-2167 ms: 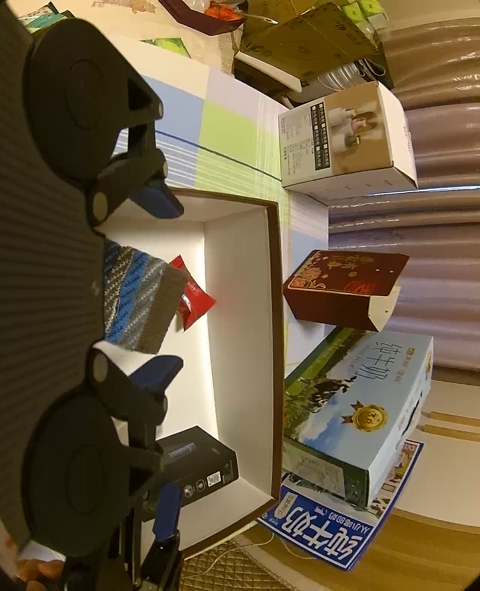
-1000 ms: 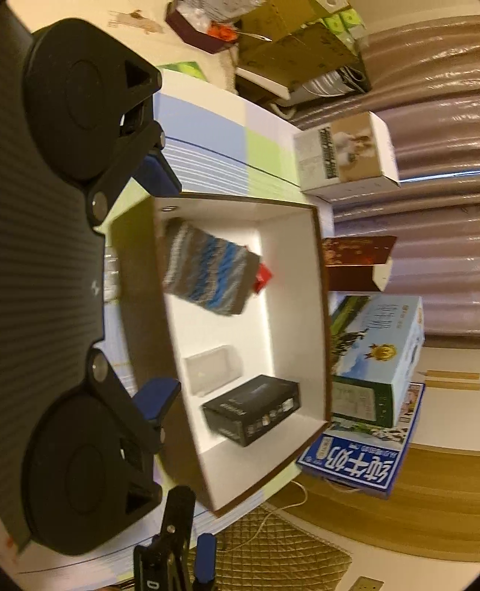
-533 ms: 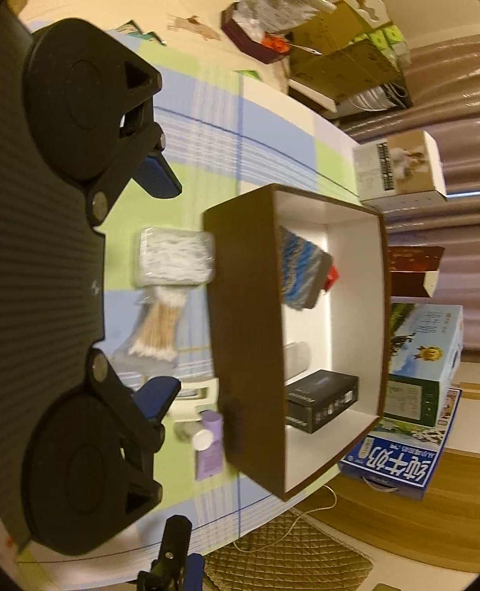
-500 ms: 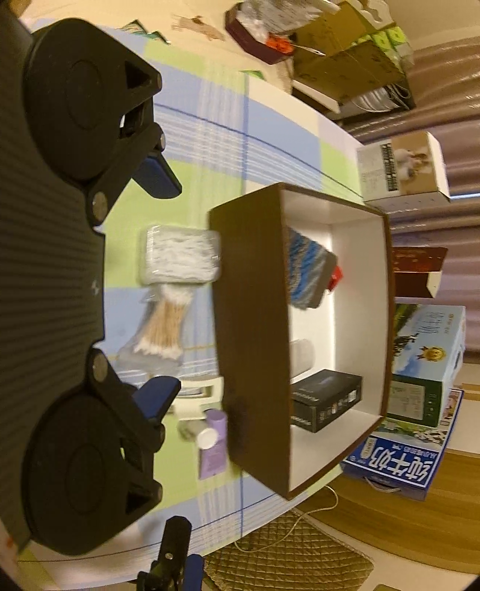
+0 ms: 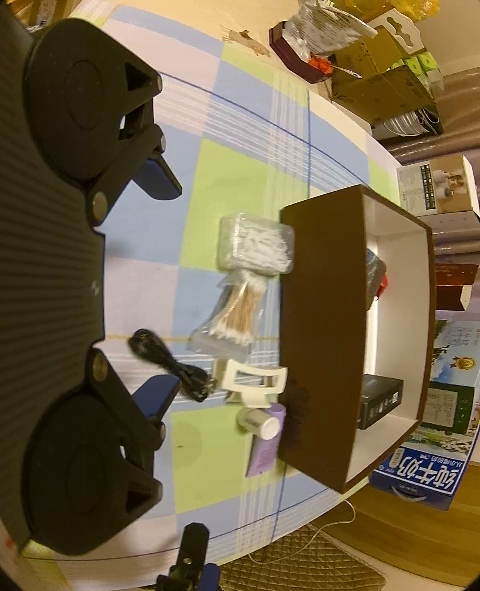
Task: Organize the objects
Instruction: 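Withdraw both open tools from the brown box toward the remaining items, then grasp the black USB cable with the left tool while the right tool grasps the small white bottle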
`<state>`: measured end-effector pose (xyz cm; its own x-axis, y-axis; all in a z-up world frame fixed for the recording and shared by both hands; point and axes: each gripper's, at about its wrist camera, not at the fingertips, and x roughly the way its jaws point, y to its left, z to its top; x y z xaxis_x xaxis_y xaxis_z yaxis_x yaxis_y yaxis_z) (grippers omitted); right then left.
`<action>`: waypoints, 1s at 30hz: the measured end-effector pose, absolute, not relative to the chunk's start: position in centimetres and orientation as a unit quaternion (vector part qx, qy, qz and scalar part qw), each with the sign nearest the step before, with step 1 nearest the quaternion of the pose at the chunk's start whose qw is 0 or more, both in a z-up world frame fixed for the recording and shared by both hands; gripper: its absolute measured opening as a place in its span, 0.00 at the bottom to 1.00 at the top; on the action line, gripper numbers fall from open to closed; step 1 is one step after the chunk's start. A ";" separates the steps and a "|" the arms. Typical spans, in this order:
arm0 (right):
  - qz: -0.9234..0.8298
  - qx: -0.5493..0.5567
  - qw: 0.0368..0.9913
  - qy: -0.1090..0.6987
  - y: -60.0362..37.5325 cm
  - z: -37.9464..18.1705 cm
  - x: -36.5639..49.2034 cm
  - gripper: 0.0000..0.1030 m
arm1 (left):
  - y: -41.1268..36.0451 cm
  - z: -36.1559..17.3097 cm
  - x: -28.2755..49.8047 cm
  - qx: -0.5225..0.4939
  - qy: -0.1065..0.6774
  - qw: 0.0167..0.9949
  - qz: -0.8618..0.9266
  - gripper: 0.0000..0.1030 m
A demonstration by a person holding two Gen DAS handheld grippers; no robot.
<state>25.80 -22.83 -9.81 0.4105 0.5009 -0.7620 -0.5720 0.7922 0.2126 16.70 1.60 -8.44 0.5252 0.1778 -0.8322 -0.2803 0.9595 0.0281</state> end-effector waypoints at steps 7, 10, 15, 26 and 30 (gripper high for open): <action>0.333 -0.044 0.830 0.445 -23.2 -10.7 25.8 0.95 | -0.2 -9.9 16.6 -0.055 0.478 0.872 0.088 0.85; 0.331 -0.039 0.828 0.452 -23.3 -11.2 26.0 0.91 | -0.7 -10.9 17.4 -0.045 0.482 0.873 0.058 0.77; 0.311 -0.029 0.830 0.461 -23.7 -12.0 26.3 0.87 | -1.4 -12.6 19.6 -0.017 0.485 0.874 0.008 0.62; 0.255 0.005 0.836 0.486 -24.7 -13.1 26.6 0.87 | -2.7 -15.9 23.2 0.045 0.490 0.869 -0.062 0.41; 0.242 0.012 0.837 0.491 -25.2 -13.3 26.6 0.87 | -2.7 -16.7 23.9 0.052 0.495 0.865 -0.066 0.39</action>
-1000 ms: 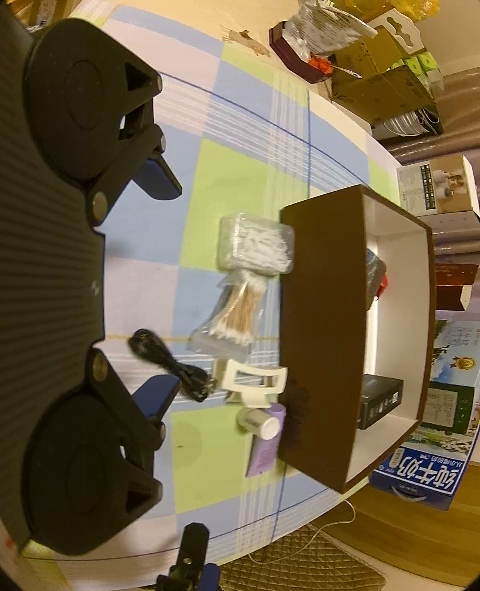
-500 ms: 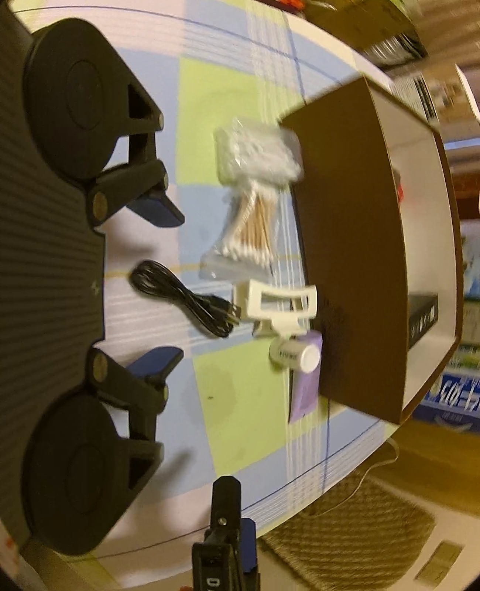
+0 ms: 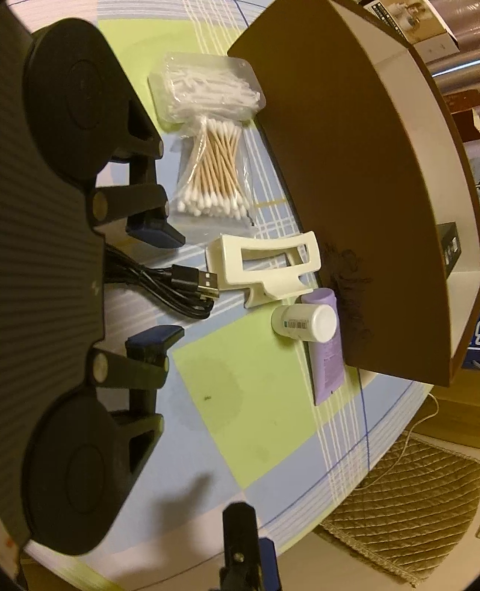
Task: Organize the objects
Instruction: 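Grasp the black USB cable with the left tool while the right tool grasps the small white bottle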
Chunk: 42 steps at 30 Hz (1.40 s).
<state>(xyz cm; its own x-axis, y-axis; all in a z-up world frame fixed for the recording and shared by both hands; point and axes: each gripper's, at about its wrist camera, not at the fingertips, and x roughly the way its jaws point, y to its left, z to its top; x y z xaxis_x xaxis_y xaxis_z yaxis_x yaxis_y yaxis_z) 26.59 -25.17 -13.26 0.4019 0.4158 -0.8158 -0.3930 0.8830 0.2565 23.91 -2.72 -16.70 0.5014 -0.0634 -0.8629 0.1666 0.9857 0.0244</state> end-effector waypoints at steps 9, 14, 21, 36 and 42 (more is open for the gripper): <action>0.228 0.017 0.838 0.496 -25.5 -13.6 26.7 0.87 | -2.6 -16.9 24.4 0.042 0.485 0.870 -0.079 0.25; 0.236 0.014 0.837 0.493 -25.1 -13.6 26.8 0.87 | -1.9 -16.5 23.2 0.030 0.484 0.871 -0.077 0.24; 0.271 0.003 0.838 0.474 -23.1 -13.6 26.9 0.81 | 0.7 -14.7 20.9 -0.007 0.470 0.882 -0.042 0.23; 0.352 -0.059 0.844 0.400 -14.7 -14.0 28.6 0.48 | 8.2 -13.1 18.8 -0.077 0.448 0.888 0.065 0.22; 0.343 -0.075 0.845 0.403 -12.9 -15.4 30.0 0.43 | 10.7 -13.5 17.8 -0.099 0.451 0.880 0.113 0.22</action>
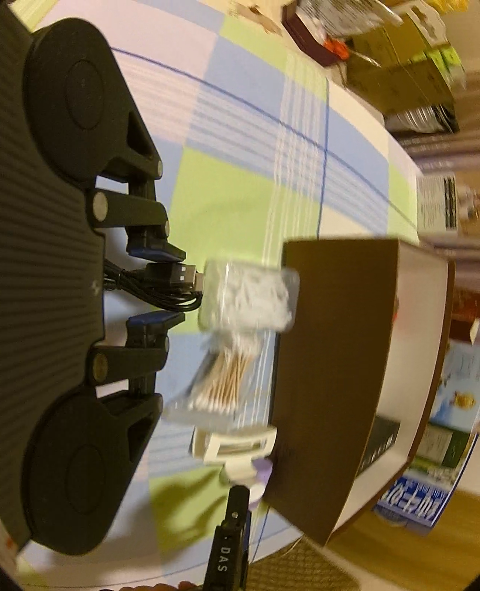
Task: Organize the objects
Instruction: 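Grasp the black USB cable with the left tool while the right tool grasps the small white bottle, then lift the cable and white bottle with both tools and carry them into the brown box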
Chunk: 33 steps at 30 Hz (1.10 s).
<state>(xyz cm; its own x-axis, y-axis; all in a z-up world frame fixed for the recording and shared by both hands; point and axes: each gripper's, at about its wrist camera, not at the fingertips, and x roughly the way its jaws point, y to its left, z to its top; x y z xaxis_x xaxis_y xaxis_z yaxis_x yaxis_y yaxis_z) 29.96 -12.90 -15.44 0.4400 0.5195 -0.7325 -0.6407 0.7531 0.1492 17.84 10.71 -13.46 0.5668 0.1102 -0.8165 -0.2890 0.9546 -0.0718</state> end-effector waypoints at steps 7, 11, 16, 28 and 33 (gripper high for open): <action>0.340 -0.089 0.845 0.404 -11.7 -16.5 30.7 0.35 | 12.5 -13.8 17.4 -0.119 0.455 0.873 0.131 0.21; 0.340 -0.092 0.844 0.404 -11.6 -16.8 30.7 0.23 | 12.7 -14.1 17.4 -0.119 0.458 0.871 0.129 0.21; 0.338 -0.081 0.846 0.404 -12.3 -16.5 30.4 0.23 | 13.1 -15.0 17.4 -0.133 0.470 0.863 0.126 0.21; 0.314 -0.049 0.849 0.422 -15.6 -16.0 29.0 0.23 | 11.9 -16.1 17.2 -0.093 0.483 0.863 0.119 0.28; 0.307 -0.041 0.852 0.422 -16.5 -15.8 28.7 0.23 | 10.9 -16.3 16.9 -0.070 0.483 0.864 0.122 0.22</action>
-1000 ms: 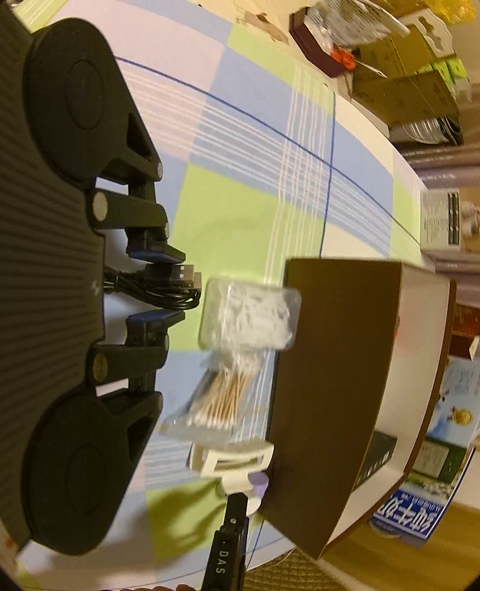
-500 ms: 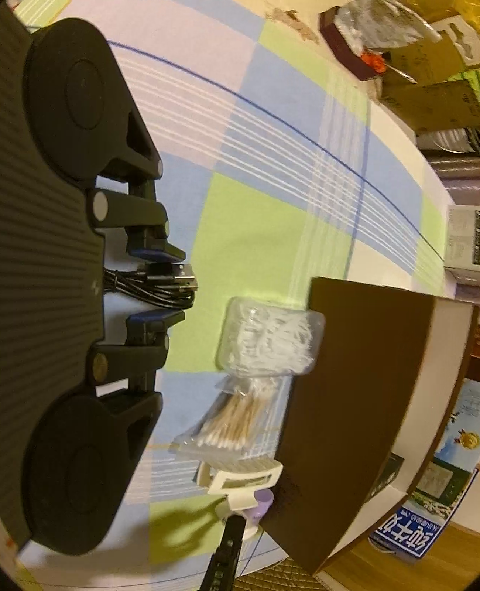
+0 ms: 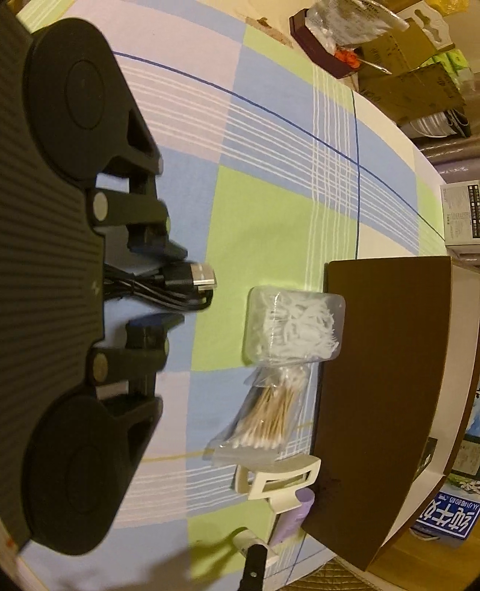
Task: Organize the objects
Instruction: 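Lift the cable and white bottle with both tools and carry them into the brown box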
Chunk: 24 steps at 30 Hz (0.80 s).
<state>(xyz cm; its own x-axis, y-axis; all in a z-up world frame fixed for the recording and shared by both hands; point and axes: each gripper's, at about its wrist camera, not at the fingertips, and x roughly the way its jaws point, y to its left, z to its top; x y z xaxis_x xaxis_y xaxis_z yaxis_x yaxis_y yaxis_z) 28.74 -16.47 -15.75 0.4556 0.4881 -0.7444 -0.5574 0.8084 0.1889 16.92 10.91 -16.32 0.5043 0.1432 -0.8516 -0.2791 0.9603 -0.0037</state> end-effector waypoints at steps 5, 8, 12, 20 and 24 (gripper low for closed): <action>0.308 -0.038 0.853 0.420 -16.8 -15.5 28.4 0.23 | 11.2 -15.9 16.9 -0.084 0.478 0.866 0.118 0.20; 0.311 -0.035 0.853 0.418 -16.8 -15.2 28.3 0.23 | 11.2 -15.1 16.8 -0.085 0.469 0.872 0.116 0.18; 0.318 -0.031 0.854 0.410 -16.8 -14.5 28.1 0.23 | 11.3 -14.0 17.0 -0.087 0.453 0.880 0.115 0.17; 0.323 -0.023 0.858 0.398 -16.7 -13.2 28.0 0.23 | 11.3 -12.6 17.1 -0.092 0.434 0.889 0.108 0.16; 0.327 -0.021 0.860 0.390 -16.6 -12.5 27.9 0.23 | 11.1 -11.3 17.1 -0.093 0.418 0.898 0.104 0.16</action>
<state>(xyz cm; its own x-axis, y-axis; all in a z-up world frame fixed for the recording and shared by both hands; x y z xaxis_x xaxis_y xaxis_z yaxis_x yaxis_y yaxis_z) 27.92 -16.64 -12.51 0.4810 0.5468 -0.6853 -0.5795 0.7848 0.2195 17.15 11.11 -11.25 0.6295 0.1087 -0.7693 -0.2646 0.9610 -0.0807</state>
